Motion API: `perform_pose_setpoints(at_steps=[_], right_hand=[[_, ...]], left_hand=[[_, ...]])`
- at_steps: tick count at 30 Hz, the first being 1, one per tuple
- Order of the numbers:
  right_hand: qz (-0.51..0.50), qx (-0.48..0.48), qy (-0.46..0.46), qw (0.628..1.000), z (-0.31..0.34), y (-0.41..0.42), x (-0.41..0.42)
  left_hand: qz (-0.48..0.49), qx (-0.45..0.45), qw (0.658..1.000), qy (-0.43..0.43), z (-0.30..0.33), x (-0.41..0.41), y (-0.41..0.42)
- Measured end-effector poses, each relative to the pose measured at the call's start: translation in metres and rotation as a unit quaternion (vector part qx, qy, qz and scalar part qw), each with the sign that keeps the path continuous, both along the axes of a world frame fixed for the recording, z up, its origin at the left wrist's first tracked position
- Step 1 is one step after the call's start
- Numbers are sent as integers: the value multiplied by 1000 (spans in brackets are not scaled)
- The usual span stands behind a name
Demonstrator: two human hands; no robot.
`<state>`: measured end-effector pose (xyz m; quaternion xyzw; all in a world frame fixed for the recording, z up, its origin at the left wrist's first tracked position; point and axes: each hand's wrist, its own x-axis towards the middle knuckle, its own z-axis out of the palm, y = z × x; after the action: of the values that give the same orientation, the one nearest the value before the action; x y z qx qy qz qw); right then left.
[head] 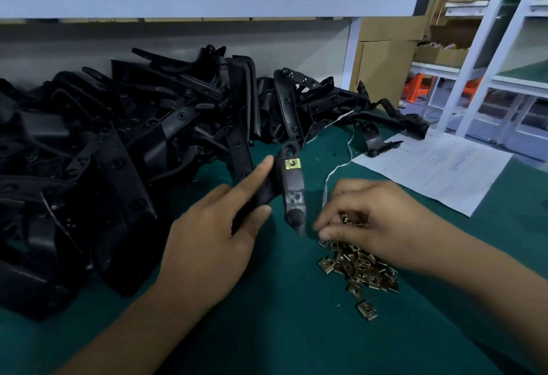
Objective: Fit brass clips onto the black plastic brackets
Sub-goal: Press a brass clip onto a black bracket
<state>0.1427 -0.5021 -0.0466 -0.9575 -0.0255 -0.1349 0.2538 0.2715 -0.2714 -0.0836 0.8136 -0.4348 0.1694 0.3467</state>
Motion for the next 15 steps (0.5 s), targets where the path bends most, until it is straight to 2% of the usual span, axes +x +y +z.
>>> perform_pose_setpoints(at_steps=[3,9,12,15], right_hand=[[12,-83,50,995,-1,0,2],[10,-138,53,989,0,5,1],[17,-106,63,992,-1,7,2],[-12,12,2,1000,-1,10,2]], left_hand=[[19,7,1000,16,1,0,0],[8,28,1000,6,2,-4,-1],[12,17,1000,18,2,-3,-1],[20,0,999,31,2,0,-1]])
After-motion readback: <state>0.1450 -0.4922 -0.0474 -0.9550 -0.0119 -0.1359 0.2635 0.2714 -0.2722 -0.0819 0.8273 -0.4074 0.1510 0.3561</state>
